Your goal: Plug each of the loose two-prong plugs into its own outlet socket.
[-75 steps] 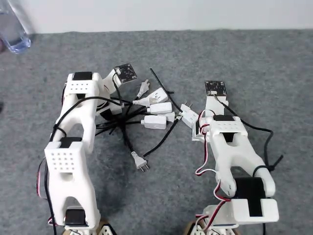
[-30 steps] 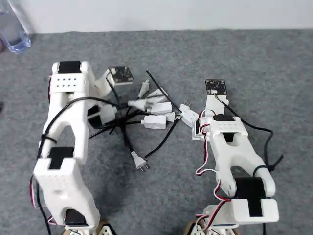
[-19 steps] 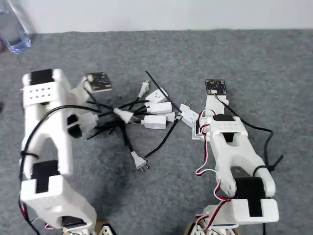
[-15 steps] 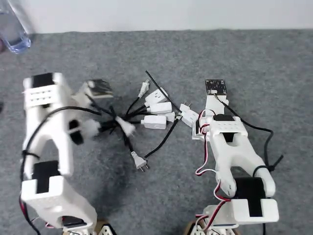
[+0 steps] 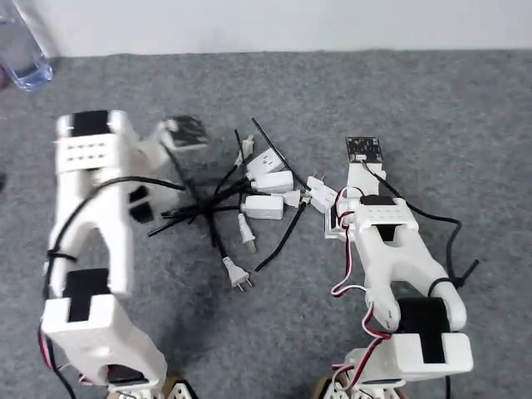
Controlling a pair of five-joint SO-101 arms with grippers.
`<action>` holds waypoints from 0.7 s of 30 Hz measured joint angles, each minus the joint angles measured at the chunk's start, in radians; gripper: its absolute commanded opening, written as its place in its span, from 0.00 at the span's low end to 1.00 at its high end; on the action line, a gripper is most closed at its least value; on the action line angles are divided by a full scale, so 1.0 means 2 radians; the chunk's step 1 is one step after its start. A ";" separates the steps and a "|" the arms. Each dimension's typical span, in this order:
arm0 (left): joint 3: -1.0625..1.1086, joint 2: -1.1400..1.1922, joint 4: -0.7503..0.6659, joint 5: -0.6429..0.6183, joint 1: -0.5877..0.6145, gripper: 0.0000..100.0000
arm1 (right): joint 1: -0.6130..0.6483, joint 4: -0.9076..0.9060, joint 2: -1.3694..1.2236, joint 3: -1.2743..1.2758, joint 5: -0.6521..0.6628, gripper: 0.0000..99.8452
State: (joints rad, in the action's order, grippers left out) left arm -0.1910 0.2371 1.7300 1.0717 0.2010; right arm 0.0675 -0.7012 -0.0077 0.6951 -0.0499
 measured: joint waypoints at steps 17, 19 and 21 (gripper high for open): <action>0.051 -0.101 0.000 0.003 0.187 0.01 | 0.001 0.000 -0.001 0.000 0.000 0.42; 0.082 -0.127 0.000 0.003 0.208 0.01 | 0.006 0.000 -0.006 0.000 0.000 0.42; 0.112 -0.145 0.000 0.003 0.222 0.01 | 0.016 0.000 -0.006 0.000 0.000 0.42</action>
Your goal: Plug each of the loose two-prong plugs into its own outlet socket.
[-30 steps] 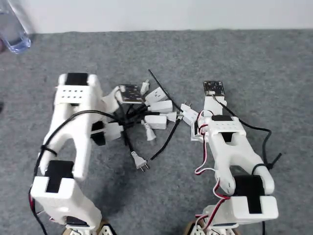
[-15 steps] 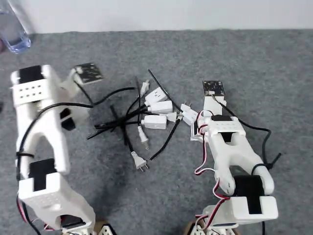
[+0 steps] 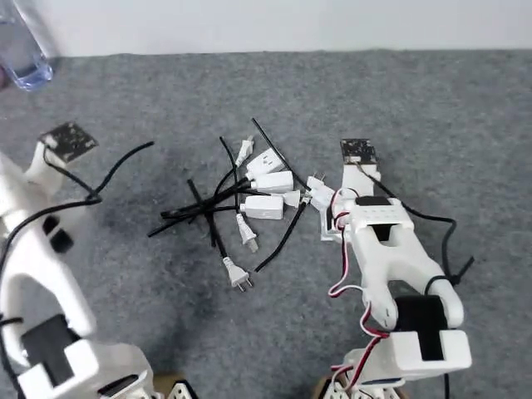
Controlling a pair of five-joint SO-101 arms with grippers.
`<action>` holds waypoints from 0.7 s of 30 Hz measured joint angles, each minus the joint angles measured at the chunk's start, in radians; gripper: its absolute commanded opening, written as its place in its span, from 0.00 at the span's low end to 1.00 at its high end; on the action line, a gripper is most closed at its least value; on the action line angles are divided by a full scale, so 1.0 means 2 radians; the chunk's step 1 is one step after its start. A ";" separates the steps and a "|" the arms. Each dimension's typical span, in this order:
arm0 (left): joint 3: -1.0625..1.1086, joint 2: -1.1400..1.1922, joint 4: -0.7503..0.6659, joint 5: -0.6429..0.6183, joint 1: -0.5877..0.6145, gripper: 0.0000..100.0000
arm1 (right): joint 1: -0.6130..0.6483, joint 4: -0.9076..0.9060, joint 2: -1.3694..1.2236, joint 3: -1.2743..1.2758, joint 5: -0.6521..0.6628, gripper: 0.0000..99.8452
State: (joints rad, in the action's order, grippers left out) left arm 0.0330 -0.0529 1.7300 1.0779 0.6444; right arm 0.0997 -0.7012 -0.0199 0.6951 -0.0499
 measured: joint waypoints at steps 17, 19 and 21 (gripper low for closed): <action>0.196 -0.013 -0.195 0.000 0.120 0.01 | 0.013 0.002 0.000 0.000 0.000 0.42; 0.201 -0.013 -0.206 0.000 0.124 0.01 | 0.013 0.002 0.000 0.000 0.000 0.42; 0.204 -0.013 -0.211 0.000 0.124 0.01 | 0.013 0.002 0.000 0.000 0.000 0.42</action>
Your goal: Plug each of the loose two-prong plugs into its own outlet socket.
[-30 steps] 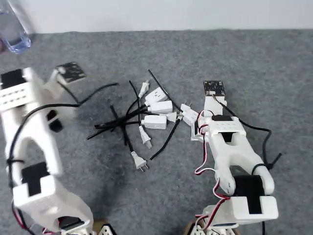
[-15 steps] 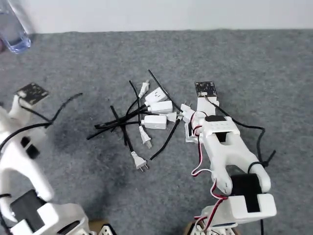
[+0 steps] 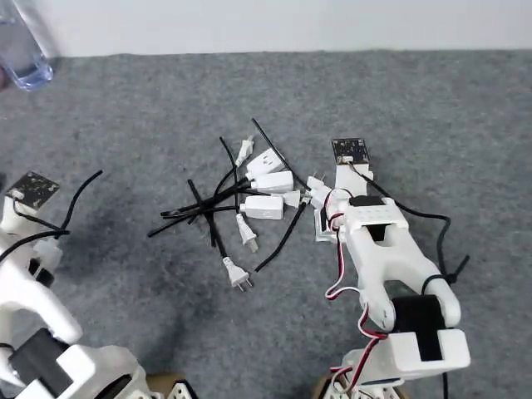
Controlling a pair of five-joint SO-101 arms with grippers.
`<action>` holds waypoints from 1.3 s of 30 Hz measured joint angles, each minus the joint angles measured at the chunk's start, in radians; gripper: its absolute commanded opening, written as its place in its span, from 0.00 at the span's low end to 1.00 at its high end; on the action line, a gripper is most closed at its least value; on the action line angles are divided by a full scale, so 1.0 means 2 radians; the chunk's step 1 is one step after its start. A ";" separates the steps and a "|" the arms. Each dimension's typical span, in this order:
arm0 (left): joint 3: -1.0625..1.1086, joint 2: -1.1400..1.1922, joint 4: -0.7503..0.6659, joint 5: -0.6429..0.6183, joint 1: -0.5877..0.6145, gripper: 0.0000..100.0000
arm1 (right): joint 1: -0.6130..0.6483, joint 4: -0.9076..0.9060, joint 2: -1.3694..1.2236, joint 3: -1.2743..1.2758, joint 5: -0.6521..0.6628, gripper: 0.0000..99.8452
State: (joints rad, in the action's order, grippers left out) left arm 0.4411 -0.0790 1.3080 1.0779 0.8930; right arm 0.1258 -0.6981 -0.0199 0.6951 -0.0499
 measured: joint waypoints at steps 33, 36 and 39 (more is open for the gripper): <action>0.022 0.000 -0.036 0.002 0.005 0.02 | 0.000 0.000 0.000 0.000 0.000 0.42; 0.022 0.000 -0.037 0.002 0.005 0.02 | 0.000 0.000 0.000 0.000 0.000 0.42; 0.026 0.000 -0.048 0.002 0.005 0.02 | 0.000 0.000 0.000 0.000 0.000 0.42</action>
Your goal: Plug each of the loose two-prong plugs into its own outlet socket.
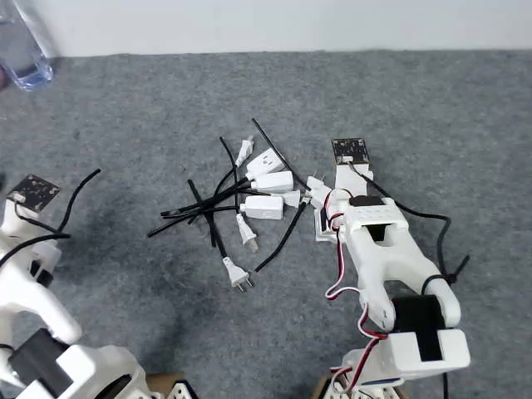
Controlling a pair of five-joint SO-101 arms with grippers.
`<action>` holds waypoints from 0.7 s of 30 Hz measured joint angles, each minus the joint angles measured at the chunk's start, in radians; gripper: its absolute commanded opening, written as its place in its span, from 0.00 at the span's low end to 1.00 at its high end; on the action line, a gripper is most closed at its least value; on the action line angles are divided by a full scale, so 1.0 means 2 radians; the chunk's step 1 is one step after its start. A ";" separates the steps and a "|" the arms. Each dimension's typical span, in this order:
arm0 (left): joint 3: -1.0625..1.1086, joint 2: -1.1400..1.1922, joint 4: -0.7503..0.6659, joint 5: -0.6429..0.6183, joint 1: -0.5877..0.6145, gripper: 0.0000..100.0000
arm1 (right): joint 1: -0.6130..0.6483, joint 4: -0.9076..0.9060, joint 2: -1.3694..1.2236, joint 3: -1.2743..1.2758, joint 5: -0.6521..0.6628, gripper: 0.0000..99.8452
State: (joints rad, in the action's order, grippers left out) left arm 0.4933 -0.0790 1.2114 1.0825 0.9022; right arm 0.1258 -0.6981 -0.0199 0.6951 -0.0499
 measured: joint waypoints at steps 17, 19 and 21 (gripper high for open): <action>0.048 0.000 -0.084 -0.084 -0.002 0.10 | 0.000 0.000 0.000 0.000 0.000 0.42; 0.048 0.000 -0.084 -0.108 -0.008 0.14 | 0.000 0.000 0.000 0.000 0.000 0.42; 0.048 0.000 -0.084 -0.130 -0.020 0.15 | 0.000 0.000 0.000 0.000 0.000 0.42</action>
State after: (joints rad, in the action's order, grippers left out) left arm 0.5900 -0.0790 1.0441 0.8232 0.8623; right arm 0.1258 -0.6981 -0.0199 0.6951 -0.0499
